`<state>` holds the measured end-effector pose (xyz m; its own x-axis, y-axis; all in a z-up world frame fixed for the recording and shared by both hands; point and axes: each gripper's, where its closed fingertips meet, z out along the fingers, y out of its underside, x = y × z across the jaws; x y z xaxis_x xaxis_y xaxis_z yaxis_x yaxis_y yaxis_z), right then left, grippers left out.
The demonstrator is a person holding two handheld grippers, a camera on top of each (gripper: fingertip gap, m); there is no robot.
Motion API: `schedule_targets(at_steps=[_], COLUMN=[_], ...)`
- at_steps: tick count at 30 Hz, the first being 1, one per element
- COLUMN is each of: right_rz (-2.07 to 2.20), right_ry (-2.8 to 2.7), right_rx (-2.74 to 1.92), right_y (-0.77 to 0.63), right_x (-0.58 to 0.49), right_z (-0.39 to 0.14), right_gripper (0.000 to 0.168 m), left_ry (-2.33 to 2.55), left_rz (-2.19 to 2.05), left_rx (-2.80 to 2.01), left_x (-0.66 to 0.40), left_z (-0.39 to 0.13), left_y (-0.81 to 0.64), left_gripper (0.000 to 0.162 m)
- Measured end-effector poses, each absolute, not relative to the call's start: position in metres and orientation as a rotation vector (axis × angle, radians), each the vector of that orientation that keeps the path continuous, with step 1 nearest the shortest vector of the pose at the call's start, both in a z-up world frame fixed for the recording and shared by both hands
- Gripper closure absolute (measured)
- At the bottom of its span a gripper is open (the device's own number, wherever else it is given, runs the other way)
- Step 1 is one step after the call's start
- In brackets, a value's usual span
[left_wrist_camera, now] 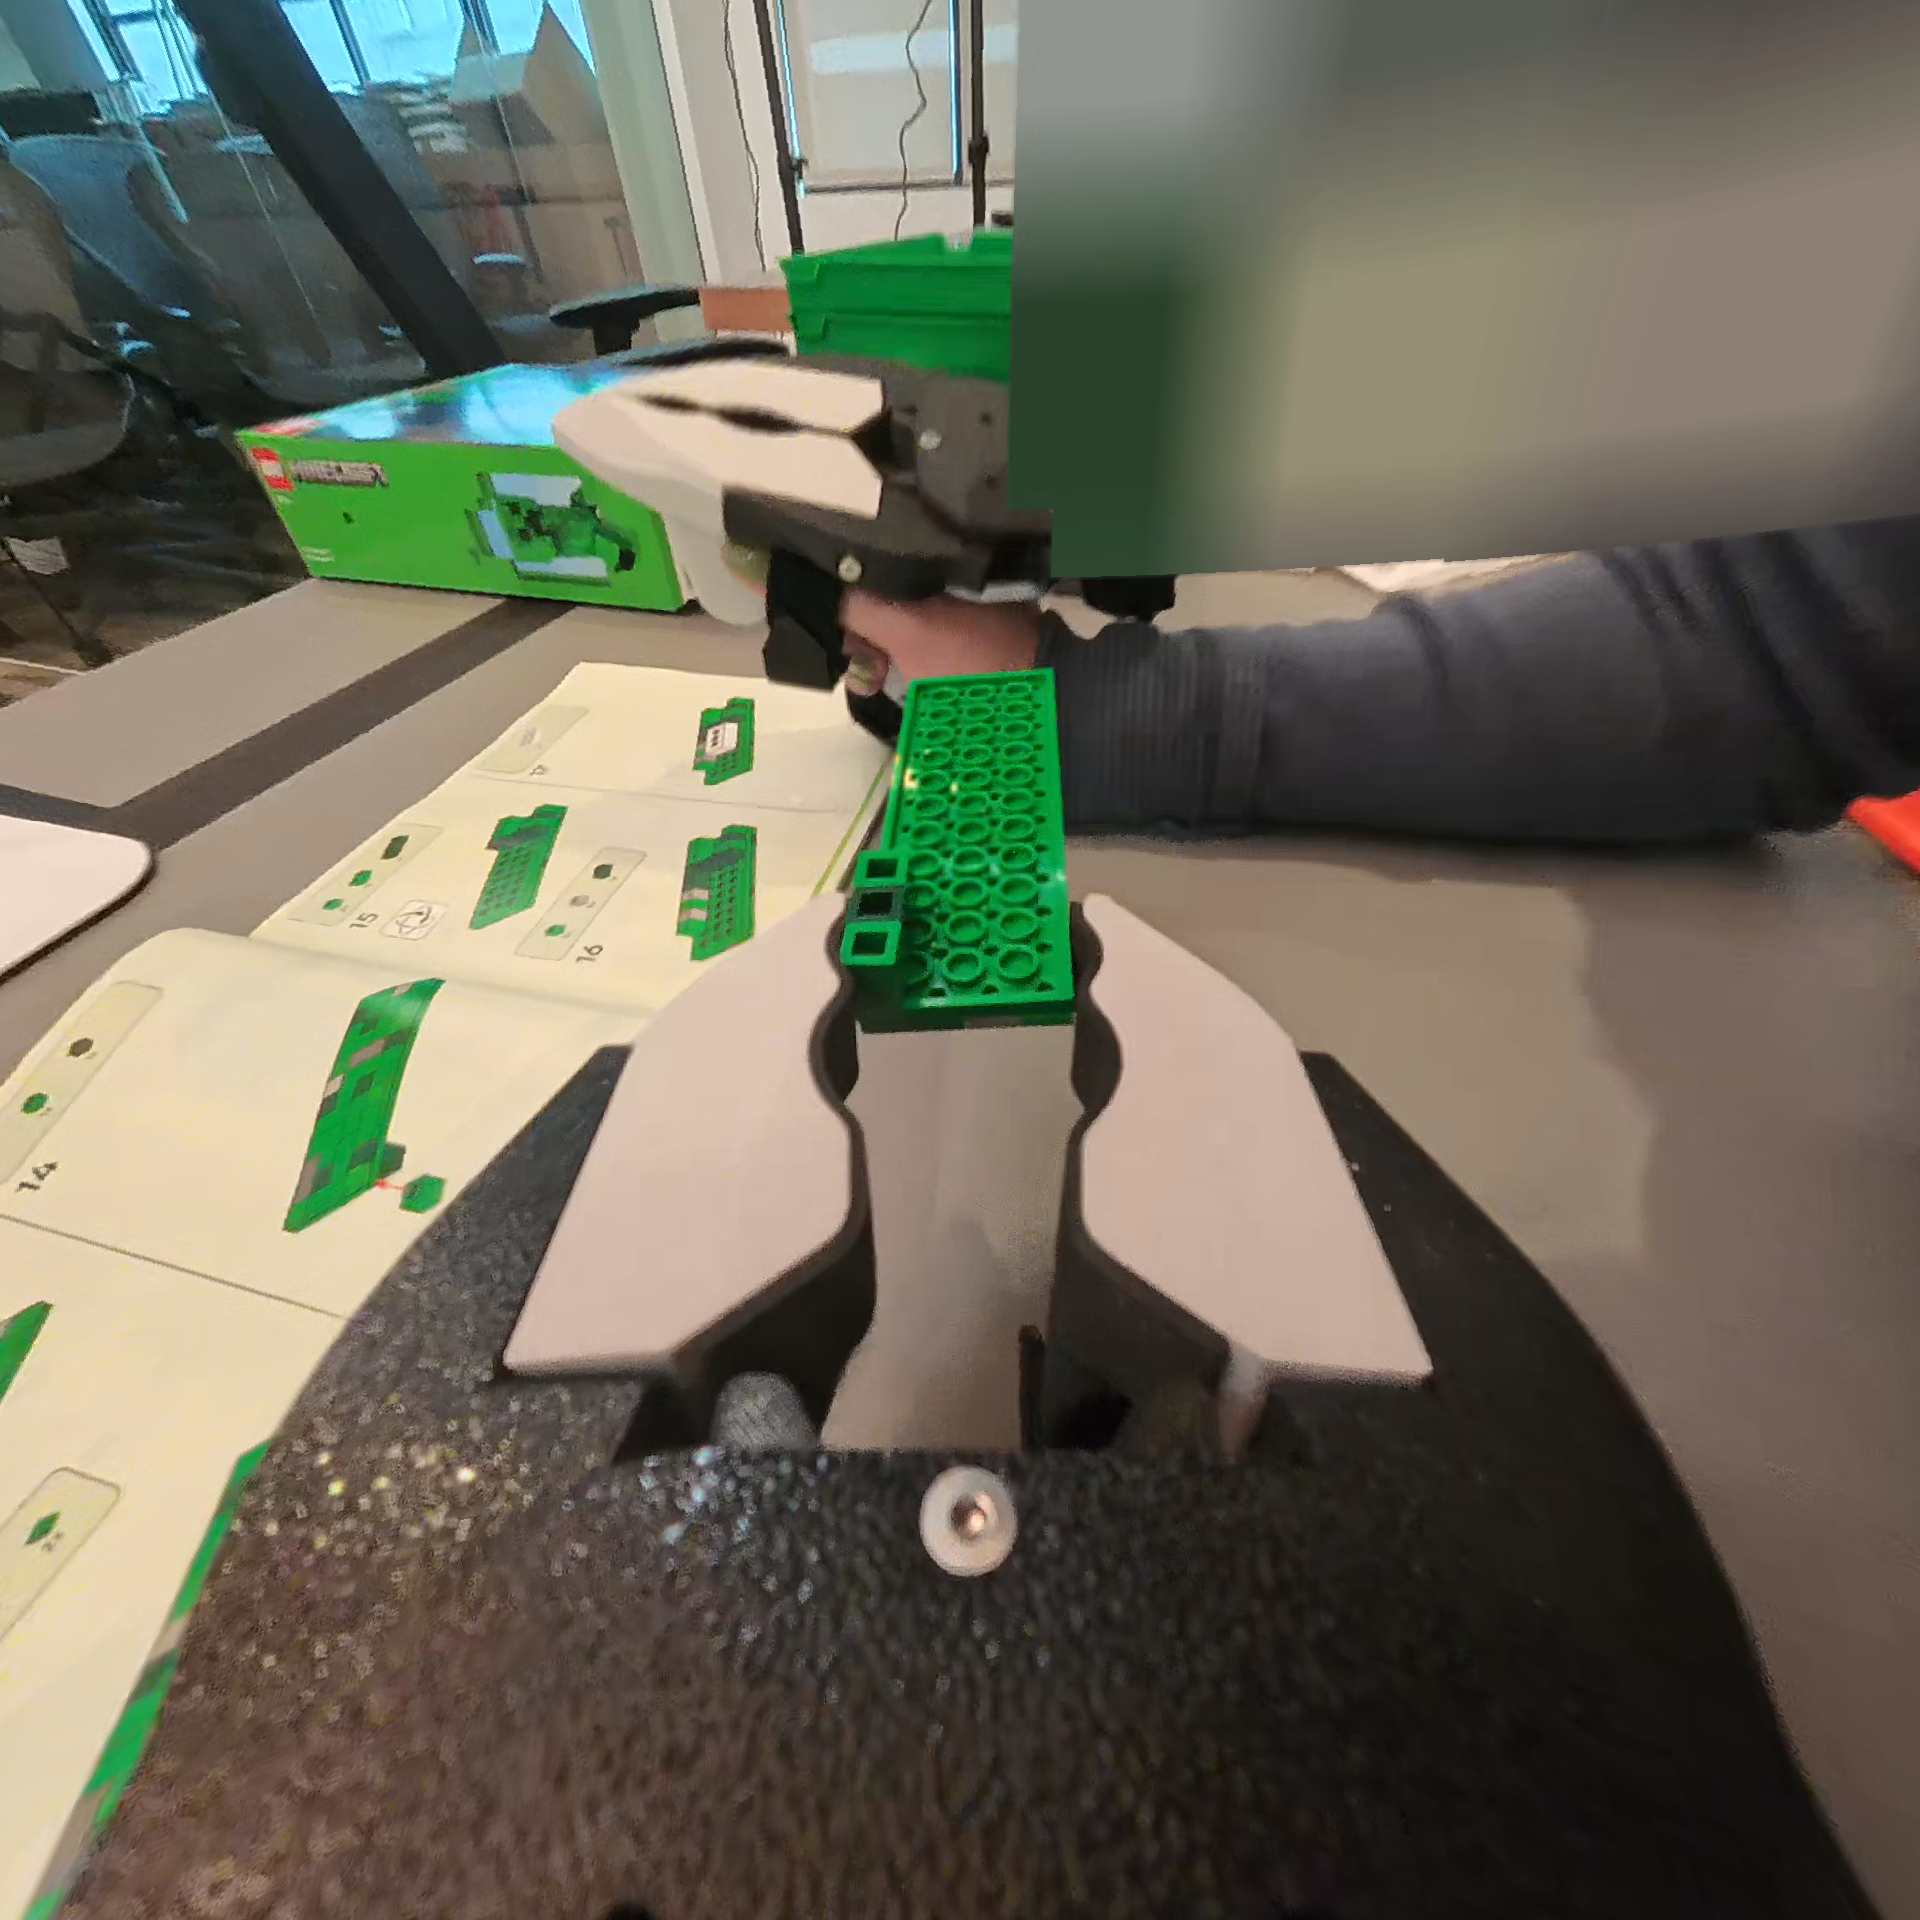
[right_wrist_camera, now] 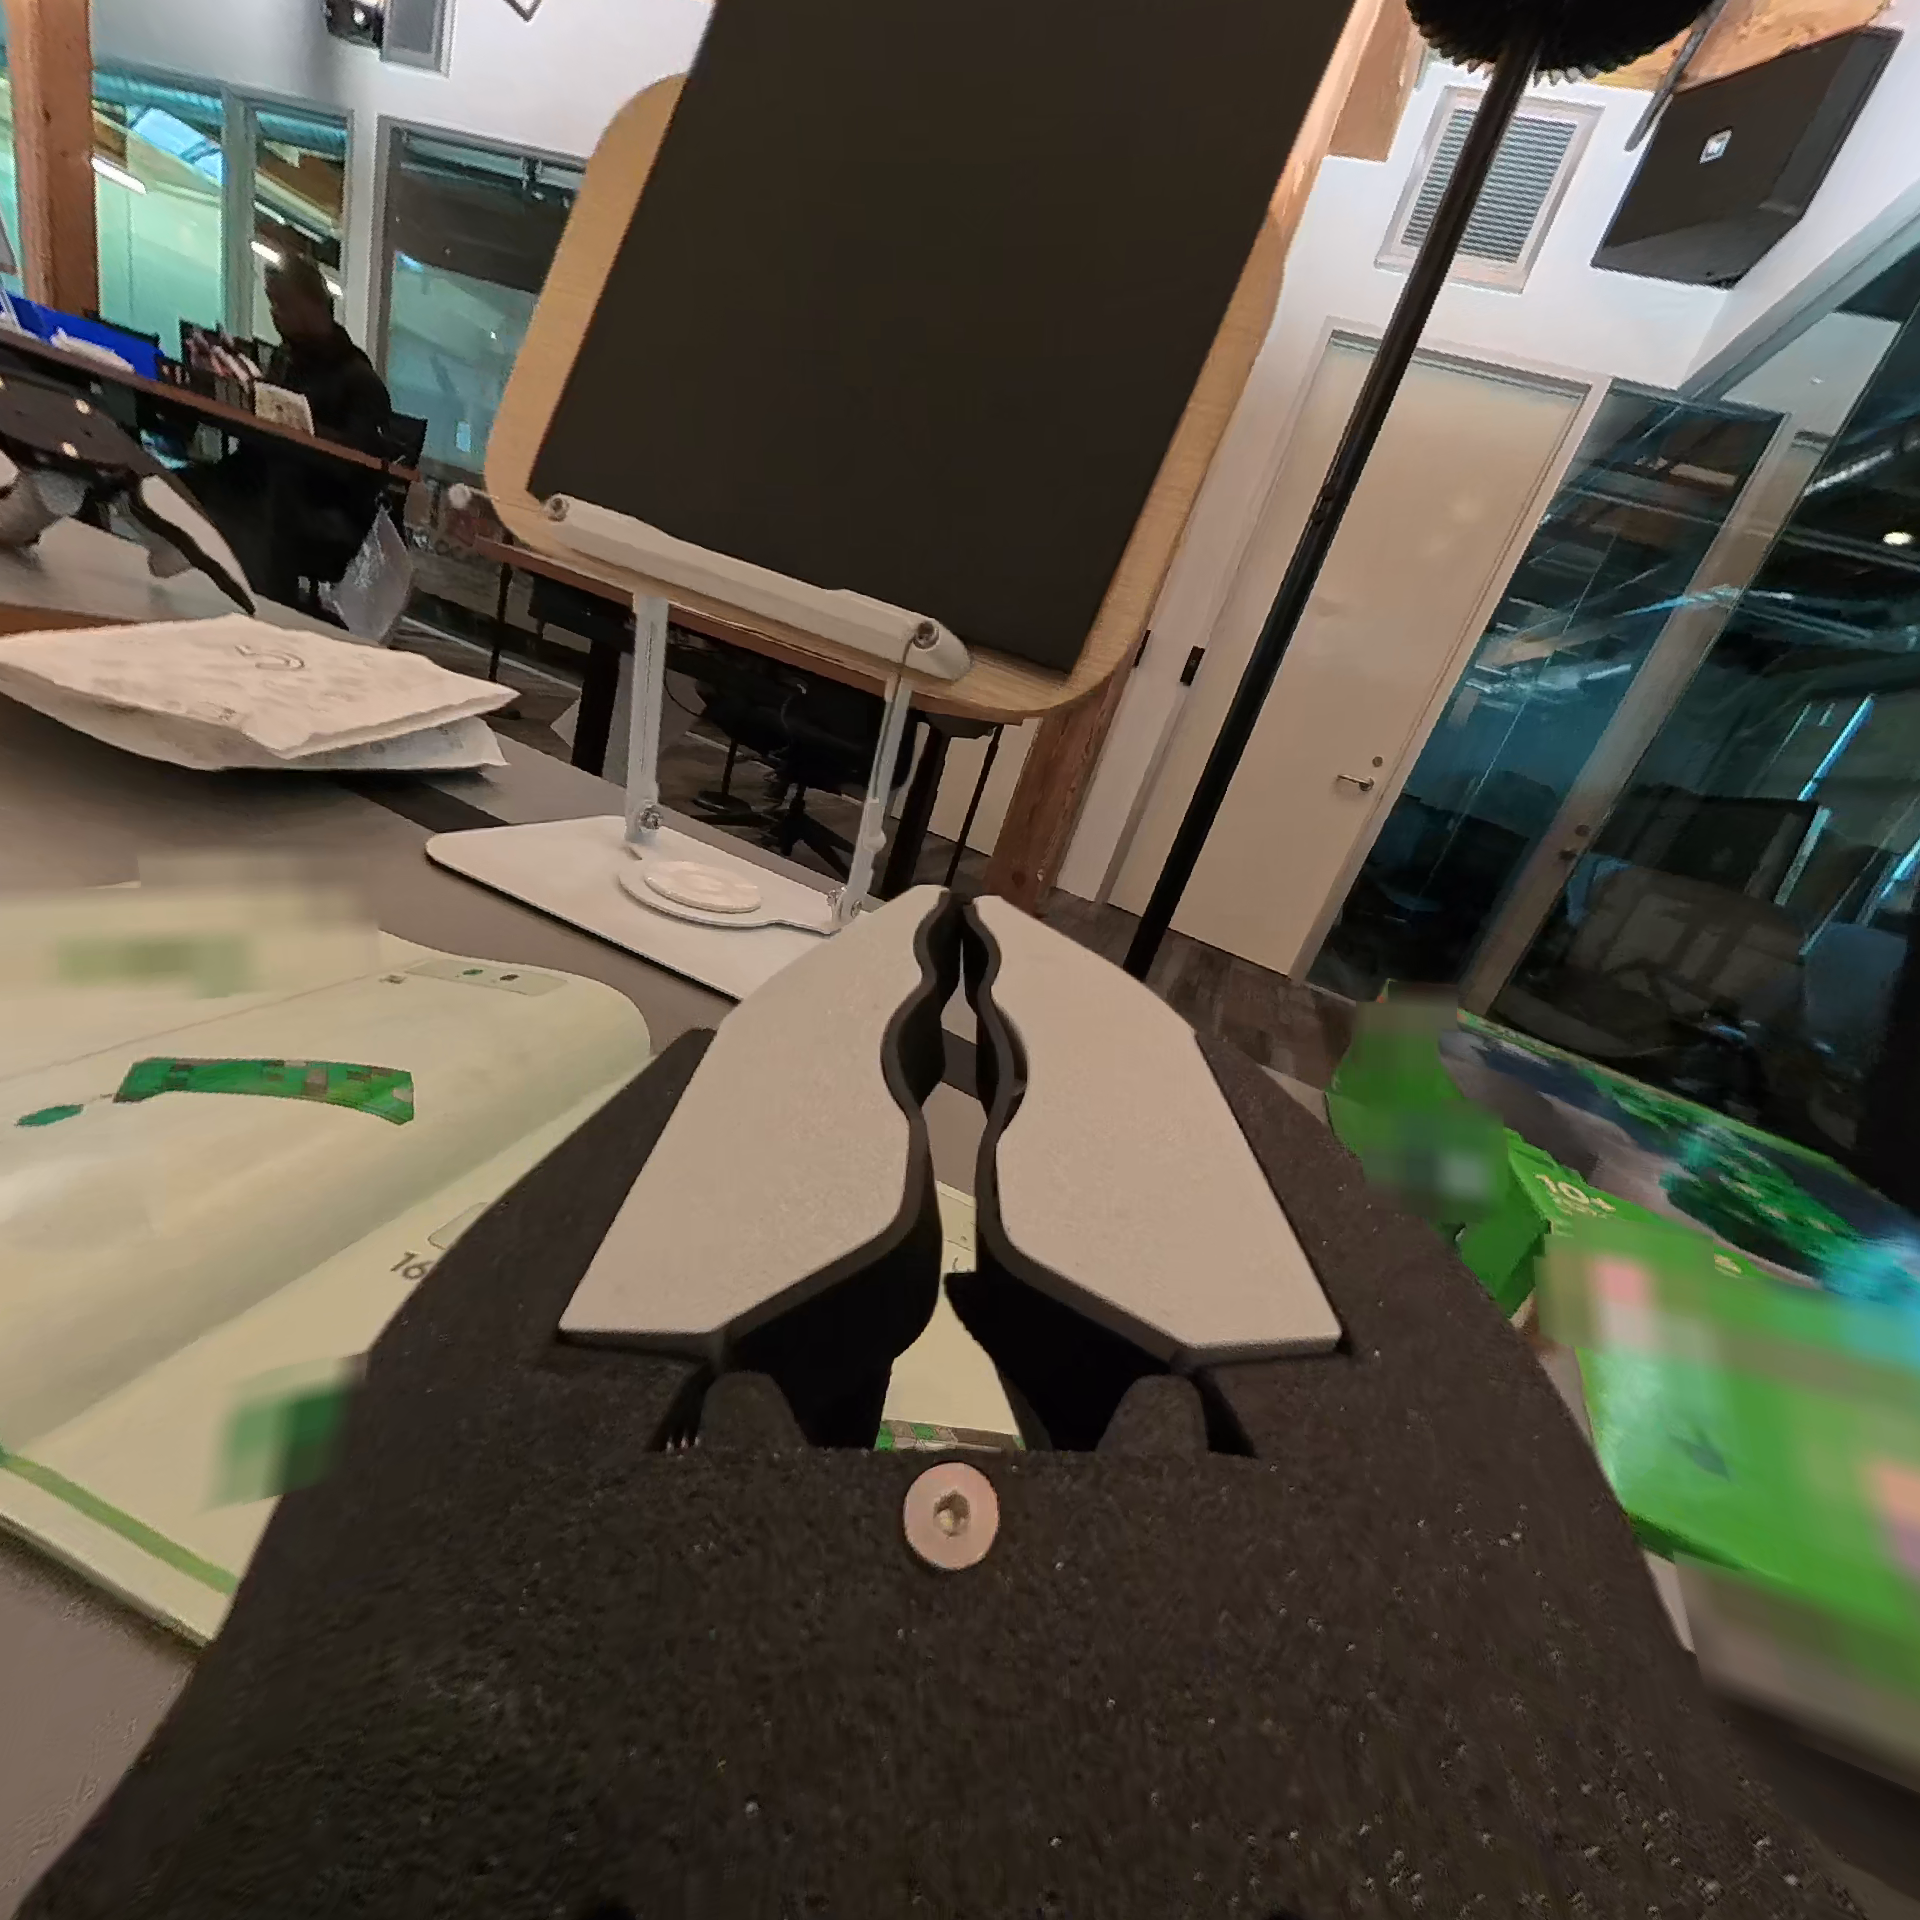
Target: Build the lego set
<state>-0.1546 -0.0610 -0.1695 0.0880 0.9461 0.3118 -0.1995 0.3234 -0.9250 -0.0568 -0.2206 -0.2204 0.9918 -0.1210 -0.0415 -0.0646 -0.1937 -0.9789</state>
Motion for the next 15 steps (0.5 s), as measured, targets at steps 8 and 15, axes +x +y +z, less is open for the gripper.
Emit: schedule_targets(at_steps=[8, 15], right_rz=[0.92, 0.733], right_ry=[-1.296, -1.398], right_rx=[-0.733, -0.591], right_y=[-0.084, -0.12], right_x=[-0.162, -0.155], right_z=[-0.18, -0.182], right_gripper=[0.168, 0.168], left_ry=[0.161, -0.158], left_rz=[0.266, 0.45], left_rx=[-1.767, -1.743], left_x=[-0.052, -0.103], left_z=[-0.198, -0.2], left_y=[-0.296, -0.403], left_gripper=[0.125, 0.125])
